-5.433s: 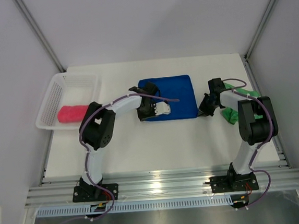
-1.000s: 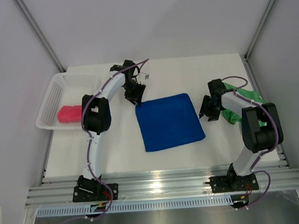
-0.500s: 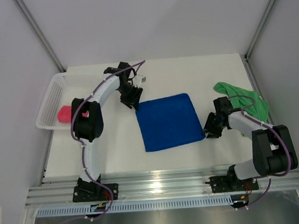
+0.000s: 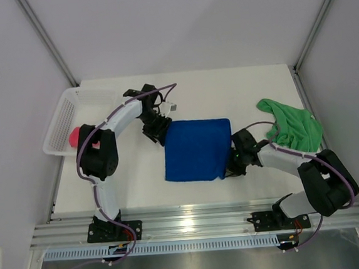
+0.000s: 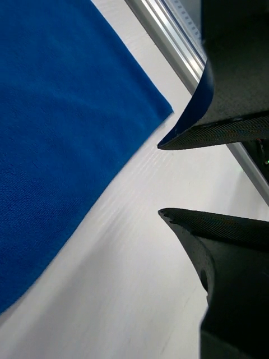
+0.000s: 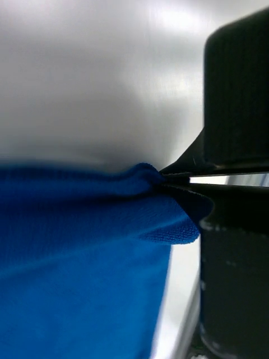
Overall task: Roll the towels
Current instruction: Fold the towel
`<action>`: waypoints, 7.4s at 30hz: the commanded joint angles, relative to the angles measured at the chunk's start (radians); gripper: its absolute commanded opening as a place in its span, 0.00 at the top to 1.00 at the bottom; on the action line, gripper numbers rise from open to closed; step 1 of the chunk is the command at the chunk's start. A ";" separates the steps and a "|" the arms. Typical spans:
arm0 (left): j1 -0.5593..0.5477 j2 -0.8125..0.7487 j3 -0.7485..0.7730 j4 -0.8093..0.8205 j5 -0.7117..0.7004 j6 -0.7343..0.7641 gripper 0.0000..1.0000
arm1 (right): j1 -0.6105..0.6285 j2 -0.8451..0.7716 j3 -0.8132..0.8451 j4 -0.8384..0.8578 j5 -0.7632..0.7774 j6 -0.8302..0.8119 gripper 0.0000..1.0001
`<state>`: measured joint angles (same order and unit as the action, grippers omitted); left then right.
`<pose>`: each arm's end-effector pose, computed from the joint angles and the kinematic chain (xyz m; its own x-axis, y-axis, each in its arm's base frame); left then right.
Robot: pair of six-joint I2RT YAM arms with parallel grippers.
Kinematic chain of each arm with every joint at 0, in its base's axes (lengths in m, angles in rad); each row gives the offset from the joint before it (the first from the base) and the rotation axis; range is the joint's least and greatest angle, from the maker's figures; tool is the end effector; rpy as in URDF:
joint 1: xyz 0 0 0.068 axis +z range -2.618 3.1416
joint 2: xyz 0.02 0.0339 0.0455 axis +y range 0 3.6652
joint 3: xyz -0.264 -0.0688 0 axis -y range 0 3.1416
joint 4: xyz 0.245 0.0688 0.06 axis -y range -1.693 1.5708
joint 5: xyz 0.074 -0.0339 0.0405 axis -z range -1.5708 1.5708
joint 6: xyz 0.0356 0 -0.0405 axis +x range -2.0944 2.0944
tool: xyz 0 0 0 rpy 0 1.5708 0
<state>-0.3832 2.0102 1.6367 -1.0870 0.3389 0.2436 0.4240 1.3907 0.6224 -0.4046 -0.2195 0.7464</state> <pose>0.3611 -0.1583 0.2120 -0.8014 0.5683 -0.1865 0.5975 0.7460 -0.2941 0.2089 0.1028 0.1459 -0.9417 0.3020 -0.1482 0.2193 0.8851 0.4105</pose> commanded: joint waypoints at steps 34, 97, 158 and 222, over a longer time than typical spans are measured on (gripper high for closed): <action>-0.003 -0.058 -0.296 0.021 -0.023 0.042 0.45 | -0.226 0.547 0.704 -0.105 0.028 -0.469 0.44; -0.077 -0.065 0.213 -0.010 -0.474 0.385 0.45 | -0.073 0.077 0.460 -0.094 0.051 -0.266 0.60; -0.522 -0.524 -0.861 0.254 -0.198 0.482 0.41 | 0.186 -0.053 0.148 -0.169 0.118 0.022 0.48; -0.148 -0.424 -0.371 0.042 -0.135 0.333 0.98 | -0.070 0.399 0.684 -0.491 -0.216 -0.325 1.00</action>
<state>-0.5579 1.5578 1.2034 -1.0485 0.2283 0.5491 0.3748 1.7607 1.2438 -0.8906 -0.4042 0.4721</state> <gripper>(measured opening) 0.023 0.012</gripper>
